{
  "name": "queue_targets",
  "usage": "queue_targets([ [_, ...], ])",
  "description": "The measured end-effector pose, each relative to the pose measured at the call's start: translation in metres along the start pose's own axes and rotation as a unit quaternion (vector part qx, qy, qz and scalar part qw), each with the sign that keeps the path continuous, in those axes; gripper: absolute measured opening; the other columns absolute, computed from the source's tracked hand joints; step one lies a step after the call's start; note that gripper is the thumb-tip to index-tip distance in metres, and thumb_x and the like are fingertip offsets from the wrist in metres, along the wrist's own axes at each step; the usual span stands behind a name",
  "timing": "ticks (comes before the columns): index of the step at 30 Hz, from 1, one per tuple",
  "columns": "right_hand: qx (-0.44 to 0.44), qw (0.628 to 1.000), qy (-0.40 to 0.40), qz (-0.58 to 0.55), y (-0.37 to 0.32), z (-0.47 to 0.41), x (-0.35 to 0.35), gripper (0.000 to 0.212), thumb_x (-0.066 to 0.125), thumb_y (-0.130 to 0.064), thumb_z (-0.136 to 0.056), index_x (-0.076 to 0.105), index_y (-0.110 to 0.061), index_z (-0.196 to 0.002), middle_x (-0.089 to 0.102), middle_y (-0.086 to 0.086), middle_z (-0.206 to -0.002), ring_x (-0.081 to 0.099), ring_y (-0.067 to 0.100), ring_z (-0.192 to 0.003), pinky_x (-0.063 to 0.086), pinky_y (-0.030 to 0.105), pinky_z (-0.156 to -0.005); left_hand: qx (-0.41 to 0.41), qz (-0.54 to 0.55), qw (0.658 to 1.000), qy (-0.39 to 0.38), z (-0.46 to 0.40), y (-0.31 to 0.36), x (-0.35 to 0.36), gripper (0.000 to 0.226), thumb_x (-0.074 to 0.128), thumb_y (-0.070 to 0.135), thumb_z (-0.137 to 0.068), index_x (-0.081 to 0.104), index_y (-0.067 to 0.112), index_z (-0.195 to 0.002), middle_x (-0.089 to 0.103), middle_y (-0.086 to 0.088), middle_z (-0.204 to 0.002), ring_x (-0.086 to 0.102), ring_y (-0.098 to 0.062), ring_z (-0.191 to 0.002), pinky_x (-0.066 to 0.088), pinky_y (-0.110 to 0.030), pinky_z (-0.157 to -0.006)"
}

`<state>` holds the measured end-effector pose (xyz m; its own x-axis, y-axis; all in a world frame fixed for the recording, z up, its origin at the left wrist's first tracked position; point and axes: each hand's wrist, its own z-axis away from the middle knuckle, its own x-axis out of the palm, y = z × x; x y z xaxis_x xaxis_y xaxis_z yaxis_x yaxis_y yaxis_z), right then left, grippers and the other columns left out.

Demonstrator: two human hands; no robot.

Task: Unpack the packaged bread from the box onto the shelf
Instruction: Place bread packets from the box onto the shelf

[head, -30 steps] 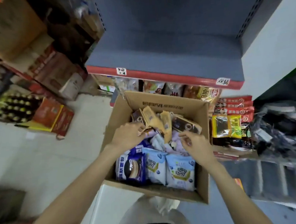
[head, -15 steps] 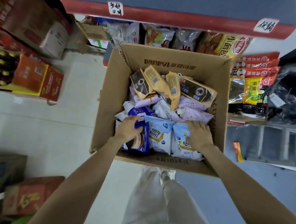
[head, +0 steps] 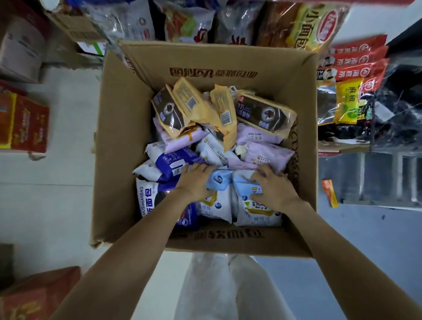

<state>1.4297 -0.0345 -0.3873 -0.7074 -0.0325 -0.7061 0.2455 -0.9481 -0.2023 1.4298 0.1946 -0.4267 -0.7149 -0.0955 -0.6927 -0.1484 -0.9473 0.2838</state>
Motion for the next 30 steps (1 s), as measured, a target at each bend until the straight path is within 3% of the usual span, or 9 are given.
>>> queue_targets([
  [6, 0.016, 0.999, 0.048, 0.004, 0.007, 0.014, 0.008, 0.043, 0.052, -0.045, -0.091, 0.051, -0.020, -0.127, 0.049, -0.003, -0.130, 0.059, 0.029, -0.102, 0.041, 0.035, -0.090, 0.012, -0.079, 0.997, 0.013, 0.008, -0.002, 0.005, 0.064, 0.055, 0.048, -0.088, 0.035, 0.021, -0.143, 0.047, -0.004, -0.134, 0.038, -0.026, -0.128, 0.012, -0.051, -0.115],
  [15, 0.095, 0.985, 0.115, -0.090, 0.011, 0.014, 0.003, 0.045, 0.066, -0.035, -0.085, 0.056, -0.010, -0.121, 0.055, 0.006, -0.123, 0.059, 0.026, -0.106, 0.046, 0.036, -0.087, 0.007, -0.030, 0.999, 0.014, 0.005, -0.003, 0.003, 0.059, 0.059, 0.038, -0.088, 0.038, 0.019, -0.140, 0.046, -0.004, -0.137, 0.039, -0.024, -0.130, 0.009, -0.053, -0.116],
  [21, 0.083, 0.983, 0.130, -0.103, 0.017, 0.020, -0.006, 0.041, 0.067, -0.033, -0.085, 0.060, -0.010, -0.118, 0.057, 0.007, -0.120, 0.060, 0.026, -0.102, 0.047, 0.036, -0.083, 0.001, 0.054, 0.998, -0.023, -0.011, 0.008, -0.004, 0.065, 0.063, 0.028, -0.085, 0.031, 0.016, -0.140, 0.051, -0.005, -0.133, 0.042, -0.026, -0.129, -0.002, -0.060, -0.113],
  [25, 0.070, 0.988, 0.116, -0.074, 0.019, 0.023, -0.013, 0.035, 0.064, -0.035, -0.088, 0.061, -0.011, -0.113, 0.058, 0.005, -0.115, 0.061, 0.027, -0.100, 0.048, 0.035, -0.080, 0.018, -0.022, 0.999, -0.038, -0.013, 0.008, -0.008, 0.066, 0.062, 0.033, -0.086, 0.031, 0.016, -0.142, 0.046, -0.008, -0.137, 0.041, -0.027, -0.129, 0.013, -0.052, -0.113],
  [28, 0.066, 0.988, 0.125, -0.063, 0.018, 0.028, -0.018, 0.028, 0.062, -0.034, -0.089, 0.059, -0.011, -0.105, 0.056, 0.006, -0.111, 0.062, 0.030, -0.095, 0.050, 0.038, -0.075, 0.028, -0.050, 0.998, 0.002, -0.005, 0.006, -0.007, 0.060, 0.064, 0.035, -0.086, 0.037, 0.015, -0.136, 0.040, -0.009, -0.140, 0.045, -0.029, -0.124, 0.031, -0.041, -0.103],
  [30, 0.057, 0.984, 0.159, -0.063, 0.018, 0.035, -0.024, 0.026, 0.059, -0.031, -0.091, 0.057, -0.008, -0.103, 0.056, 0.009, -0.111, 0.062, 0.035, -0.092, 0.047, 0.038, -0.070, 0.022, -0.055, 0.998, 0.035, 0.003, 0.004, -0.009, 0.054, 0.062, 0.036, -0.088, 0.040, 0.013, -0.132, 0.046, -0.011, -0.135, 0.050, -0.030, -0.117, 0.036, -0.039, -0.096],
])
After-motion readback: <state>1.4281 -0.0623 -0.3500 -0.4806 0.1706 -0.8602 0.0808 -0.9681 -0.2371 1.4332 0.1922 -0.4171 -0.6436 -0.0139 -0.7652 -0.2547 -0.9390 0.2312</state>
